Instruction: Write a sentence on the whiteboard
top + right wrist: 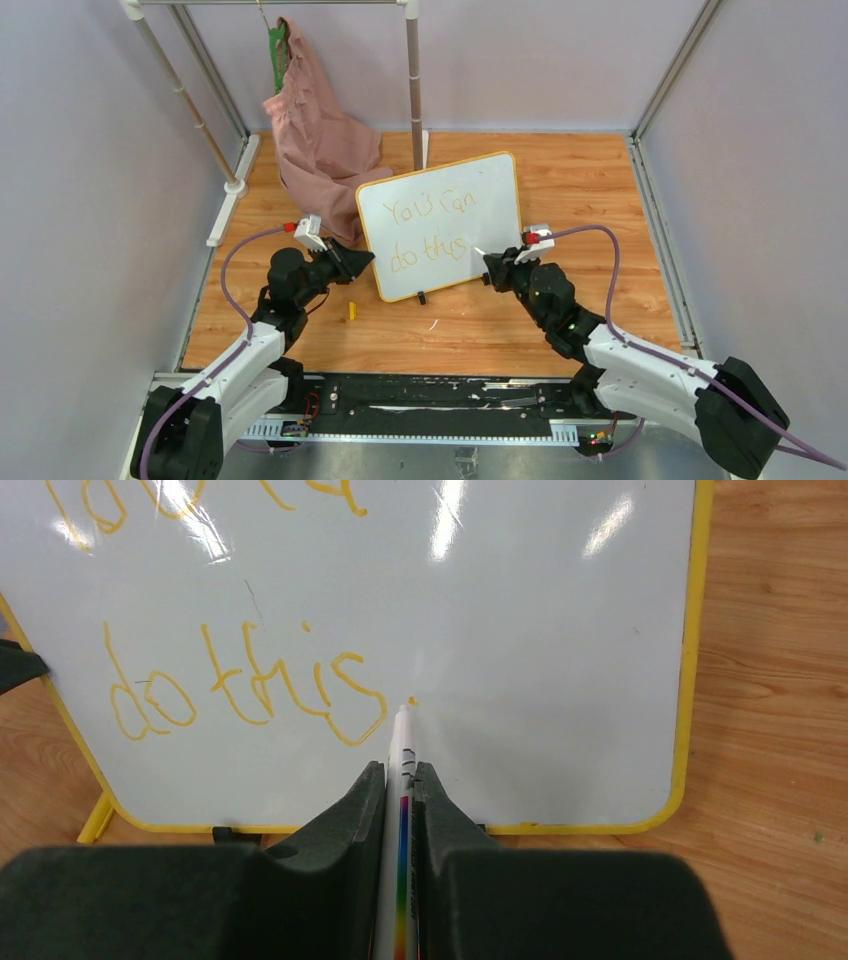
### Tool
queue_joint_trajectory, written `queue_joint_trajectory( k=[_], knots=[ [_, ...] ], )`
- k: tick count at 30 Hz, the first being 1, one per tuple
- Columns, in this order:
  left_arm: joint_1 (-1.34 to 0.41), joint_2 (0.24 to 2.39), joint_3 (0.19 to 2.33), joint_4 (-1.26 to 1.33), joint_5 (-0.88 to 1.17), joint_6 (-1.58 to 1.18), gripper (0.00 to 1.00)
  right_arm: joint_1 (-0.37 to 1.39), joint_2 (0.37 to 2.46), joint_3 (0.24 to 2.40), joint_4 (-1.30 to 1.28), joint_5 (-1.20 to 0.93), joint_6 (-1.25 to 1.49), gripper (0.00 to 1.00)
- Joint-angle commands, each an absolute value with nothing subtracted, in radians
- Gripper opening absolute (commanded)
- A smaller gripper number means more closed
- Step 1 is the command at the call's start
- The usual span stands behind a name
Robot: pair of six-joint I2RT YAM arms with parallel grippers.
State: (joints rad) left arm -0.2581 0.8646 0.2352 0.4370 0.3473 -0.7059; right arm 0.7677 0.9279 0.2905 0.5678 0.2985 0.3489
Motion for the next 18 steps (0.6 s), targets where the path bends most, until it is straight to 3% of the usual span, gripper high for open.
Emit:
queue_joint_trajectory(
  k=[1,18],
  knots=[
    [-0.264,0.849,0.235,0.469,0.34,-0.7,0.0,0.756,0.85,0.341,0.497,0.274,0.365,0.0],
    [-0.267,0.848,0.238,0.453,0.326,-0.705,0.0,0.756,0.484,0.411,0.135,0.135,0.344,0.0]
  ],
)
